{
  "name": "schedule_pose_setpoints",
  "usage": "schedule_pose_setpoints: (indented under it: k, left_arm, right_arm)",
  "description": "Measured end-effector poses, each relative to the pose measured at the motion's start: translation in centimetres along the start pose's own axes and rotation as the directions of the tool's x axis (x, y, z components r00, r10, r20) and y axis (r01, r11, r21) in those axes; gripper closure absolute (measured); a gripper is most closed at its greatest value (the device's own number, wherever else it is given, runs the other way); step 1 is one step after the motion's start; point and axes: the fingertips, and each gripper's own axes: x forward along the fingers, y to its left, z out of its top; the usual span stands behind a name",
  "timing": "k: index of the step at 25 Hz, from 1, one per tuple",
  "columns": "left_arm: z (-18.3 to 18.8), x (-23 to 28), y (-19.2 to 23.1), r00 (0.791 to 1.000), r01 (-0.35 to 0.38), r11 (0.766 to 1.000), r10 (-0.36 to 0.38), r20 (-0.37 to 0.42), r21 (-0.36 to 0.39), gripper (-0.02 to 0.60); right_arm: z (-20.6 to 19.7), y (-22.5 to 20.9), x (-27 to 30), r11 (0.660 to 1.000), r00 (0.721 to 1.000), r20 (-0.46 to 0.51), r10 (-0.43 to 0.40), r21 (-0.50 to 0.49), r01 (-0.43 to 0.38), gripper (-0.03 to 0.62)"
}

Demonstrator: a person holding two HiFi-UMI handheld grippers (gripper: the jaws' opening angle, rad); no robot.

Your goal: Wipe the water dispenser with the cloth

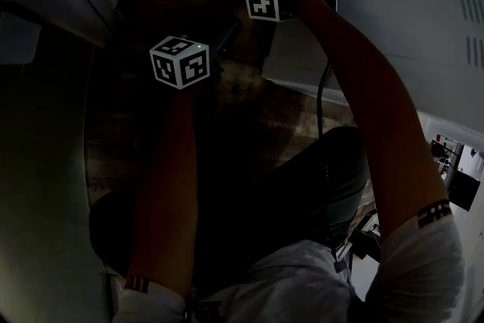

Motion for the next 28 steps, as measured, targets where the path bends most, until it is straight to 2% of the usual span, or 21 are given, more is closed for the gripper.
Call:
schedule_pose_setpoints:
  k: [5, 10, 19, 28]
  left_arm:
    - [-1.0, 0.3, -0.4, 1.0, 0.003, 1.0, -0.003, -0.019, 0.001, 0.583]
    - [-1.6, 1.3, -0.9, 1.0, 0.01, 1.0, -0.01, -0.026, 0.0, 0.583]
    - [-2.7, 1.3, -0.7, 0.999, -0.019, 1.0, 0.019, -0.051, 0.009, 0.583]
    - [-2.4, 0.2, 1.0, 0.995, -0.093, 0.995, 0.094, -0.037, 0.019, 0.583]
  right_arm:
    - [0.3, 0.2, 3.0, 1.0, 0.999, -0.033, -0.01, -0.025, 0.009, 0.502]
    - [0.4, 1.3, 4.6, 1.0, 0.999, -0.042, 0.015, -0.027, -0.016, 0.502]
    - [0.3, 1.9, 6.2, 0.997, 0.997, -0.076, 0.006, -0.073, -0.012, 0.502]
    - [1.7, 7.0, 3.8, 0.981, 0.989, -0.045, 0.141, -0.127, -0.145, 0.503]
